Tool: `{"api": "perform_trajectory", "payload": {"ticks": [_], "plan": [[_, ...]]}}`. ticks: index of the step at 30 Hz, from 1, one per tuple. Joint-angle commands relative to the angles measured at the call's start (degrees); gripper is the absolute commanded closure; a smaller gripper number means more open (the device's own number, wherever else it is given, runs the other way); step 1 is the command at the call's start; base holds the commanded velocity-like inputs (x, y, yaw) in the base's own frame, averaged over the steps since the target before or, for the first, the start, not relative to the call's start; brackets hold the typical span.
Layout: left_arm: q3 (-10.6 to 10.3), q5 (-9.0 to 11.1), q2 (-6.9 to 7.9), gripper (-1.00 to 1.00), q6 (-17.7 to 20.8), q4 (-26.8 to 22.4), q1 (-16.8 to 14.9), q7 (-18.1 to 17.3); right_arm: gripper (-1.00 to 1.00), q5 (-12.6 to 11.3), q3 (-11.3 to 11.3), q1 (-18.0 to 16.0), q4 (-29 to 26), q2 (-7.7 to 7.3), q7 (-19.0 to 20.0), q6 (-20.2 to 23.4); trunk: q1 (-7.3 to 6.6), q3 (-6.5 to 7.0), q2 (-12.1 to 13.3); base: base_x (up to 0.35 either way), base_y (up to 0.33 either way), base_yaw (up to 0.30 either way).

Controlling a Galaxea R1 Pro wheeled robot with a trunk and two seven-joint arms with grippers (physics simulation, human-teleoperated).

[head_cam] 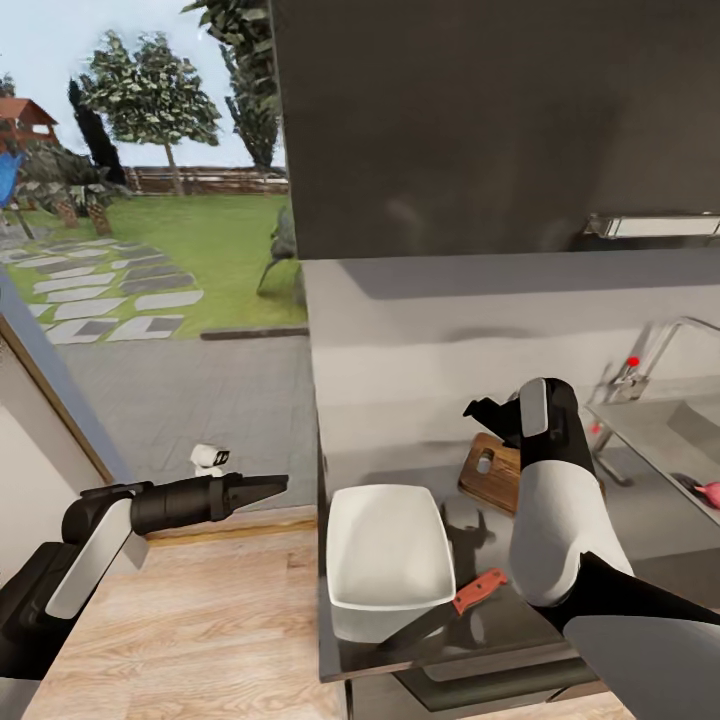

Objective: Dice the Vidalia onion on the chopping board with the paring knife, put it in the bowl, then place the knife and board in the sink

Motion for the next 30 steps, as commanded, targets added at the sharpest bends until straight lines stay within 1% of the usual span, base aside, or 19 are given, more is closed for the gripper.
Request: {"api": "perform_trajectory", "payload": {"ticks": [1,14,18,22,24,30], "plan": [[-0.07,0.26,0.06,-1.0,0.3,0.01,-0.06,0.01,-1.0,-0.59,-0.19,-0.08,-0.04,0.06,-0.55,0.07,0.04,-0.13,-0.13,0.0,0.059,0.0],[-0.04,0.26,0.05,-1.0,0.28,0.05,-0.06,0.04,-1.0,-0.44,-0.21,0.06,0.82,0.2,-0.72,0.07,0.04,-0.13,-0.13,0.0,0.013,0.0],[-0.04,0.26,0.06,-1.0,0.3,0.08,-0.06,0.07,-1.0,-0.37,-0.27,0.08,1.54,0.14,-1.49,0.07,0.04,-0.13,-0.13,0.0,0.0,0.0],[-0.07,0.24,0.01,-1.0,0.31,0.09,-0.06,0.09,-1.0,-0.39,-0.29,0.06,2.41,-0.21,-4.09,0.07,0.04,-0.13,-0.13,0.0,0.0,0.0],[-0.07,0.22,0.0,-1.0,0.32,0.09,-0.06,0.09,-1.0,-0.43,-0.28,0.04,2.53,-0.33,-4.79,0.07,0.04,-0.13,-0.13,0.0,0.0,0.0],[-0.08,0.23,-0.01,-1.0,0.32,0.09,-0.07,0.09,-1.0,-0.38,-0.19,0.05,2.64,-0.56,-5.41,0.07,0.04,-0.13,-0.13,0.0,0.0,0.0]]}}
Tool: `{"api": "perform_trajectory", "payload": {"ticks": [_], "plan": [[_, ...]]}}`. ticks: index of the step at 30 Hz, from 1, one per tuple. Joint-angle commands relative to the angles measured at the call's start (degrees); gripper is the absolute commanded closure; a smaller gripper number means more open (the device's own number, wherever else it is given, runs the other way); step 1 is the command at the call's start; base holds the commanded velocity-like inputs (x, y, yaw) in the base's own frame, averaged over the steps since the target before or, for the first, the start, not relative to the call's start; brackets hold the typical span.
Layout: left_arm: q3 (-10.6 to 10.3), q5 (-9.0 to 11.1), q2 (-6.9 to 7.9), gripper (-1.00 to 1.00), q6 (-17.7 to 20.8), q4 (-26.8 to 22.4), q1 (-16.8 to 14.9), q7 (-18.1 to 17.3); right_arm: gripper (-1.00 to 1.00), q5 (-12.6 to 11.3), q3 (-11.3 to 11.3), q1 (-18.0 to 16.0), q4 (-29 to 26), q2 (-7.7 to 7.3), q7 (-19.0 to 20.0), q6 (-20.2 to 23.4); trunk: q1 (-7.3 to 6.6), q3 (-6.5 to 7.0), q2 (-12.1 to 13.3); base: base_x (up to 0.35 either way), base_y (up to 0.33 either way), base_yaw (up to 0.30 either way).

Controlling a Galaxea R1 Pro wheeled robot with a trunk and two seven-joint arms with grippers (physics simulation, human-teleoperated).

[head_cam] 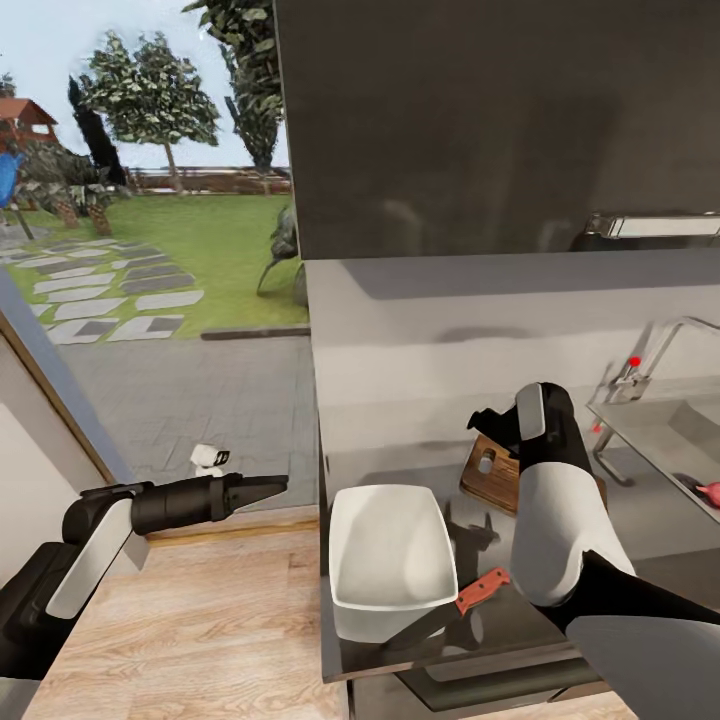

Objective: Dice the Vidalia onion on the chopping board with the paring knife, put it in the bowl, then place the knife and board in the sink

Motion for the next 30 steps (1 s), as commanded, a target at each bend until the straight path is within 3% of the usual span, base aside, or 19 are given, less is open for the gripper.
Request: {"api": "perform_trajectory", "payload": {"ticks": [1,13,30], "plan": [[-0.07,0.27,0.05,-1.0,0.29,0.0,-0.06,0.02,-1.0,-0.6,-0.15,-0.09,-0.06,0.05,-0.6,0.04,0.04,-0.13,-0.13,0.0,0.0,0.0],[0.0,0.43,-0.09,-1.0,0.21,2.22,-0.05,0.02,-1.0,-0.52,-0.03,-0.04,0.05,-0.02,-0.75,0.04,0.04,-0.13,-0.13,0.106,0.012,0.0],[0.01,0.55,0.02,-1.0,0.29,2.46,-0.05,0.01,-1.0,-0.57,-0.01,-0.04,2.1,0.14,-0.75,0.04,0.04,-0.13,-0.13,0.01,0.056,0.0]]}}
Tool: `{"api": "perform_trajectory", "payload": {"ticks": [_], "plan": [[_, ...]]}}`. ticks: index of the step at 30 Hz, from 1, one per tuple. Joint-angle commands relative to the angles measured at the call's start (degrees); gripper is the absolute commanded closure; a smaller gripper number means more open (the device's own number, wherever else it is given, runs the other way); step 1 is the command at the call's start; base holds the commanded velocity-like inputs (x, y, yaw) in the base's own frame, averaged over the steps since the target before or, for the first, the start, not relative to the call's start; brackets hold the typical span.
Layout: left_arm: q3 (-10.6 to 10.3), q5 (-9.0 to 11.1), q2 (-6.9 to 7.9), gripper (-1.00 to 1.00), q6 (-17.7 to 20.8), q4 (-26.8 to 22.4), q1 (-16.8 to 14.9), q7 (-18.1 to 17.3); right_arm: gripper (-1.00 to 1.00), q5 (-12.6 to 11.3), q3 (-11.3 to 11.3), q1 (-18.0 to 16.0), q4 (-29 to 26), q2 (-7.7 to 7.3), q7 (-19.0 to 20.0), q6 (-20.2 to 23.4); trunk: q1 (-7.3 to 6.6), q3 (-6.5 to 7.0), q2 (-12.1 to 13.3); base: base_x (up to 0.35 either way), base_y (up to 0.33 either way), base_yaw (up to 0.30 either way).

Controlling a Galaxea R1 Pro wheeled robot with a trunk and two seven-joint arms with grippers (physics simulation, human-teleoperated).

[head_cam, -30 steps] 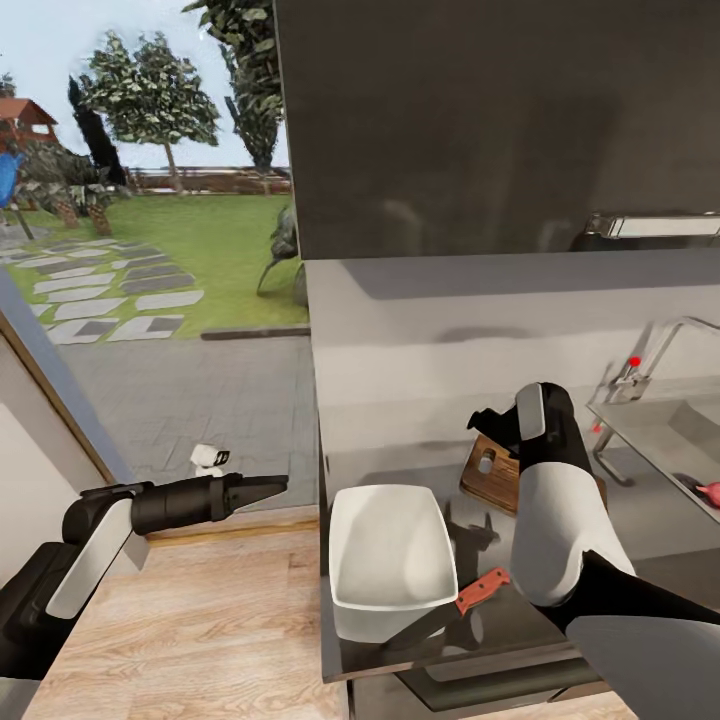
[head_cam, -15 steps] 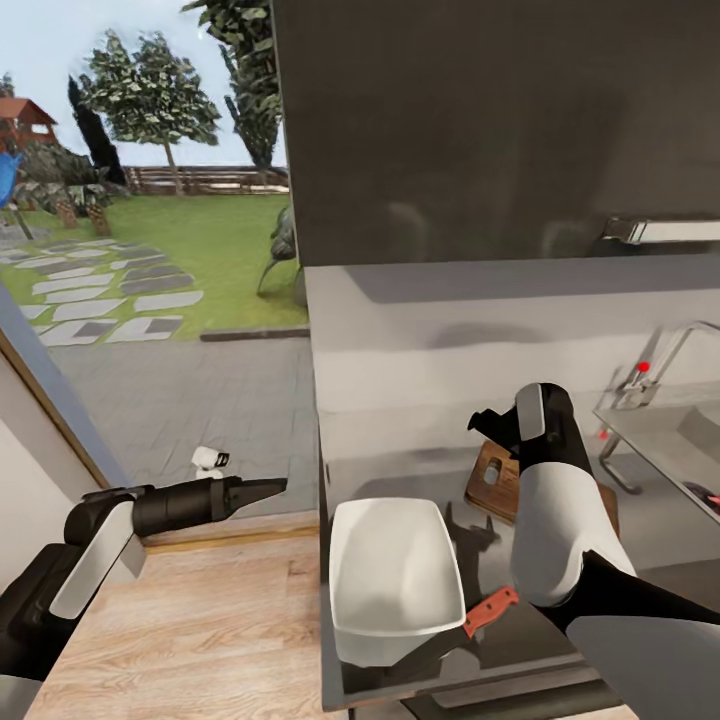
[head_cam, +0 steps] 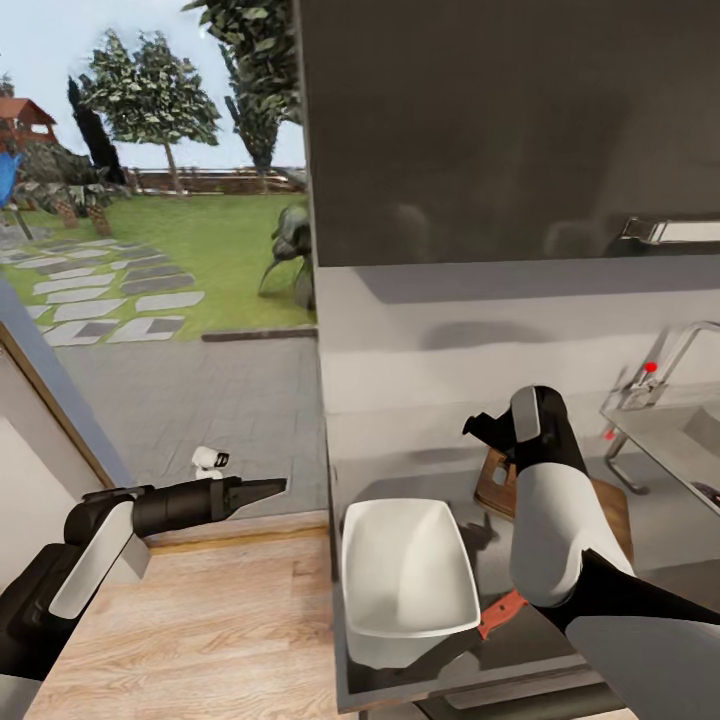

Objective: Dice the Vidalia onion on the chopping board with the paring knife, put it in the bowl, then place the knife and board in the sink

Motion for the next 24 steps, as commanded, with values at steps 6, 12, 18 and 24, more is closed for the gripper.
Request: {"api": "perform_trajectory", "payload": {"ticks": [6,12,18,24], "plan": [[-0.08,0.27,0.09,-1.0,0.31,0.01,-0.06,0.0,-1.0,-0.59,-0.18,-0.08,0.81,0.1,-0.63,0.04,0.04,-0.13,-0.13,0.0,0.077,0.0],[-0.08,0.27,0.09,-1.0,0.36,0.01,-0.06,0.01,-1.0,-0.59,-0.23,0.1,1.01,0.11,-0.65,0.04,0.04,-0.13,-0.13,0.0,0.018,0.0],[-0.08,0.27,0.08,-1.0,0.37,0.01,-0.06,0.01,-1.0,-0.53,-0.26,0.33,1.41,-0.05,-0.73,0.04,0.04,-0.13,-0.13,0.0,0.003,0.0],[-0.08,0.27,0.03,-1.0,0.31,0.01,-0.06,0.01,-1.0,0.05,-0.27,0.36,1.71,-0.97,-0.94,0.04,0.04,-0.13,-0.13,0.0,0.0,0.0]]}}
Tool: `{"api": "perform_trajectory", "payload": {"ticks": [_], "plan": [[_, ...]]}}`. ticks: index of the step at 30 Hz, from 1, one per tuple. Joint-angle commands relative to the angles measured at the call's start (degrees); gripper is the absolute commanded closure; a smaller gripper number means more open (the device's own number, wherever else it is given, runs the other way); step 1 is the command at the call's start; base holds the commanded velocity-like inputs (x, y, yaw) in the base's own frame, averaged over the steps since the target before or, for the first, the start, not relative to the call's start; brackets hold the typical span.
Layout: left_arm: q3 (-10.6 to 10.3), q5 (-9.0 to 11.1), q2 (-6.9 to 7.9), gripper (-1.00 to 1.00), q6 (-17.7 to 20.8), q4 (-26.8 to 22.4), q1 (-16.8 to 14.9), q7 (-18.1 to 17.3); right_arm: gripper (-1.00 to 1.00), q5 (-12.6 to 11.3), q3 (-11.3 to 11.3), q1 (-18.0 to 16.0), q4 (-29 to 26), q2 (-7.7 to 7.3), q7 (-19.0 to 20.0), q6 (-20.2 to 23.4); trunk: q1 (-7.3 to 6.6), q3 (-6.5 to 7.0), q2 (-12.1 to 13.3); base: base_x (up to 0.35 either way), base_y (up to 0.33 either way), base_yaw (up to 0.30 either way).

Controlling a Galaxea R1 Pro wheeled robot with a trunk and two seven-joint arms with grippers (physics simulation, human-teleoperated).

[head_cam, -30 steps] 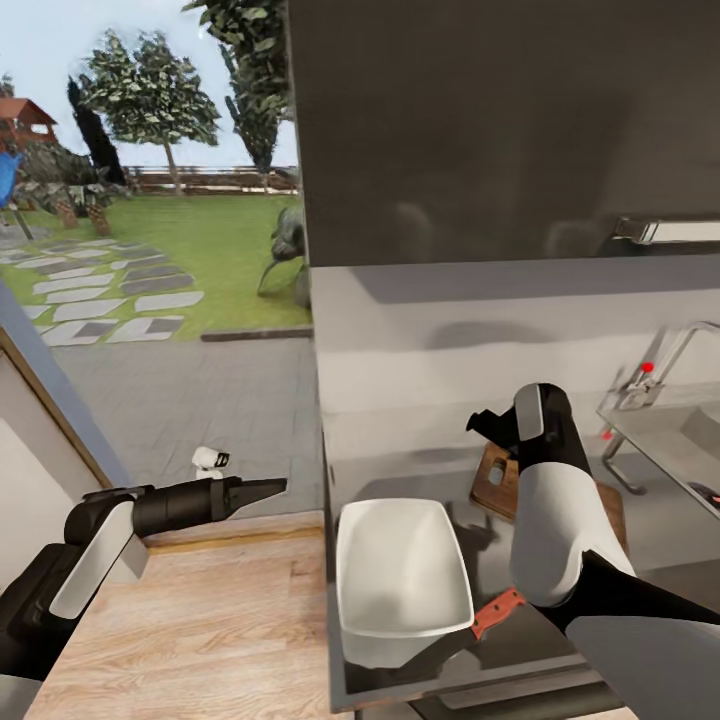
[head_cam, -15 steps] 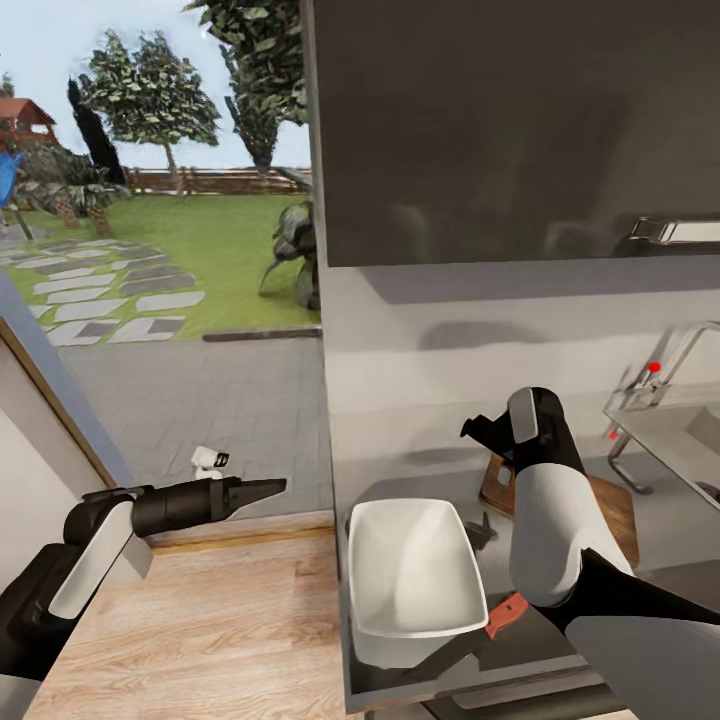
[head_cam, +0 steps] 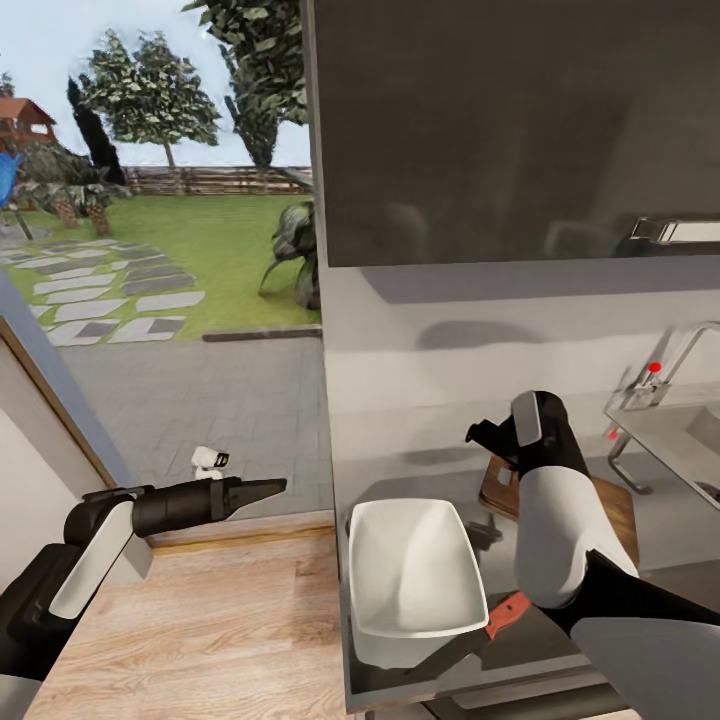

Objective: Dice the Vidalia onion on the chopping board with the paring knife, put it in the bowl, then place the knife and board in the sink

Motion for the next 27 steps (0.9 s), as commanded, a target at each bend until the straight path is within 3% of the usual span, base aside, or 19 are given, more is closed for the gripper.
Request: {"api": "perform_trajectory", "payload": {"ticks": [1,19,27], "plan": [[-0.08,0.26,0.04,-1.0,0.28,0.0,-0.06,0.01,-1.0,-0.39,-0.18,-0.08,-0.02,-0.05,-0.65,0.04,0.04,-0.13,-0.13,0.0,0.0,0.0],[-0.08,0.26,0.08,-1.0,0.26,0.0,-0.06,0.01,-1.0,0.61,-0.18,0.1,5.21,-0.7,-1.04,0.04,0.04,-0.13,-0.13,0.0,0.0,0.0],[-0.08,0.32,0.02,-1.0,0.26,0.23,-0.06,-0.03,-1.0,0.67,-0.18,0.1,5.84,-1.33,-1.06,0.04,0.04,-0.13,-0.13,0.17,-0.005,0.0]]}}
